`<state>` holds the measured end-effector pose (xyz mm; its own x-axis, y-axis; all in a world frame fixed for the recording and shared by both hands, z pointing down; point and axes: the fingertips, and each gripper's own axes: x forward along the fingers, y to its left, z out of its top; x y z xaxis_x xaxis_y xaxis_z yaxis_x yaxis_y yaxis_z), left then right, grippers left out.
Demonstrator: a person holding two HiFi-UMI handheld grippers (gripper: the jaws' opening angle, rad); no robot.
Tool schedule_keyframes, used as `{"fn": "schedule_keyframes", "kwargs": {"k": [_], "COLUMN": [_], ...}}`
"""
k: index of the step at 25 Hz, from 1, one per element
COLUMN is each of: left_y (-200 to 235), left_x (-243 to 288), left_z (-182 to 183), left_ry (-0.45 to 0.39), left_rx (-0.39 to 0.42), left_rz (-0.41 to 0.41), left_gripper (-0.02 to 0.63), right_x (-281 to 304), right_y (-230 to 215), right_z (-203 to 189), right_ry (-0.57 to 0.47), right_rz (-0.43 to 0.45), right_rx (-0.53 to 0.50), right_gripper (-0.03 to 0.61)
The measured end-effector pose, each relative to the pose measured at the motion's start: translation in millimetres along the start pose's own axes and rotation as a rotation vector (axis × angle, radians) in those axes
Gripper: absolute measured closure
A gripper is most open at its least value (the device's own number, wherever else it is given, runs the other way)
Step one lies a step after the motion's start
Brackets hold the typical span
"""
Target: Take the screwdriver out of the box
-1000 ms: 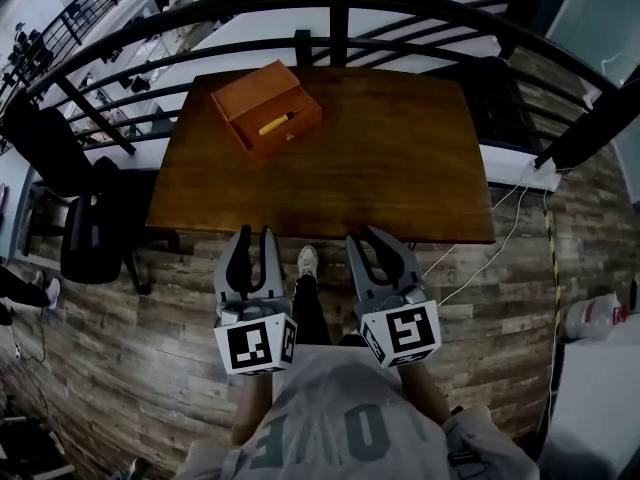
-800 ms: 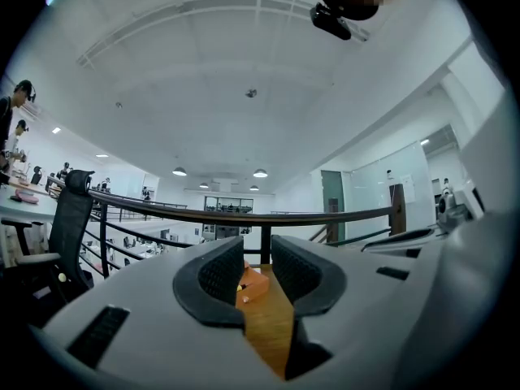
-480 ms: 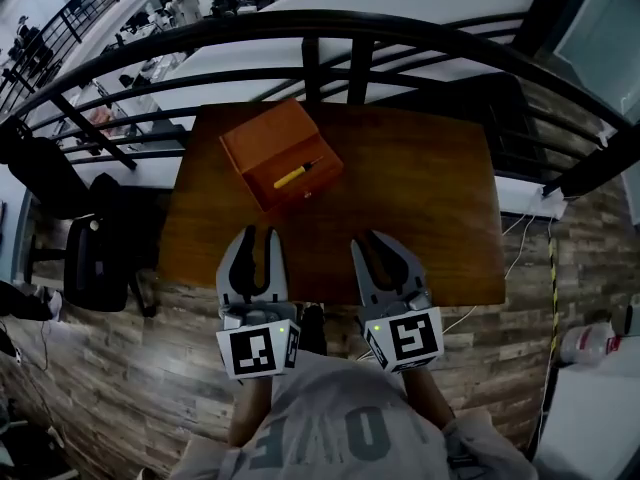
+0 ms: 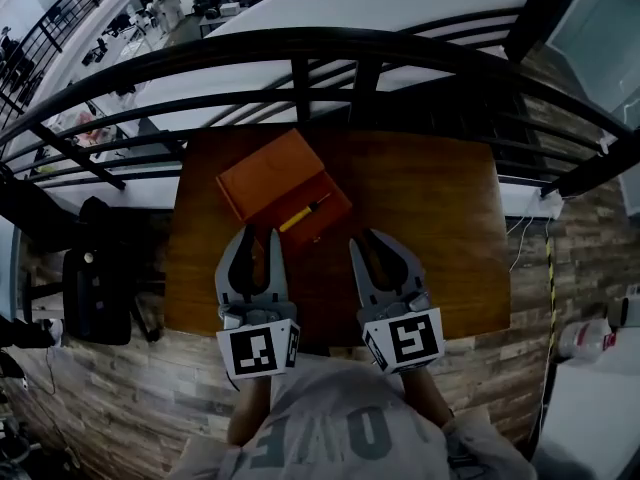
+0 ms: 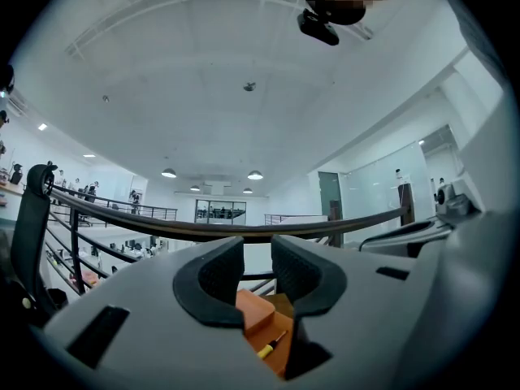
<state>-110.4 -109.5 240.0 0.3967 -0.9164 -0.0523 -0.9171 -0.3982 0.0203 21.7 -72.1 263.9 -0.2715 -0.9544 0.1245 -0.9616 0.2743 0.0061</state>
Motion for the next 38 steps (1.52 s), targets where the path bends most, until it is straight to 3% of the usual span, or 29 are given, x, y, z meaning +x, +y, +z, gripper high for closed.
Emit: {"fn": "schedule_keyframes", "kwargs": {"k": [7,17,24,32,38], "left_y": [20,33,42,23,5], "left_x": [45,70,82,92,85], "left_z": [-13,-32,-52,-59,-54], "left_ry": [0.05,0.109,0.158,0.175,0.184], "left_rx": [-0.026,-0.061,-0.042,-0.041,0.003], "left_rz": [-0.013,-0.042,-0.044,-0.067,-0.063], "left_gripper": [0.509,0.509,0.509,0.508,0.508], "right_x": [49,97,112,111,104], "right_y": [-10,-3,-12,-24,-32], "right_z": [6,-2,-13,-17,-17], "right_ry": [0.033,0.083,0.114,0.118,0.095], "right_rz": [0.003,0.019,-0.008,-0.004,0.025], "right_rx": [0.031,-0.006,-0.009,0.006,0.023], "right_gripper": [0.509,0.515,0.515,0.515,0.515]}}
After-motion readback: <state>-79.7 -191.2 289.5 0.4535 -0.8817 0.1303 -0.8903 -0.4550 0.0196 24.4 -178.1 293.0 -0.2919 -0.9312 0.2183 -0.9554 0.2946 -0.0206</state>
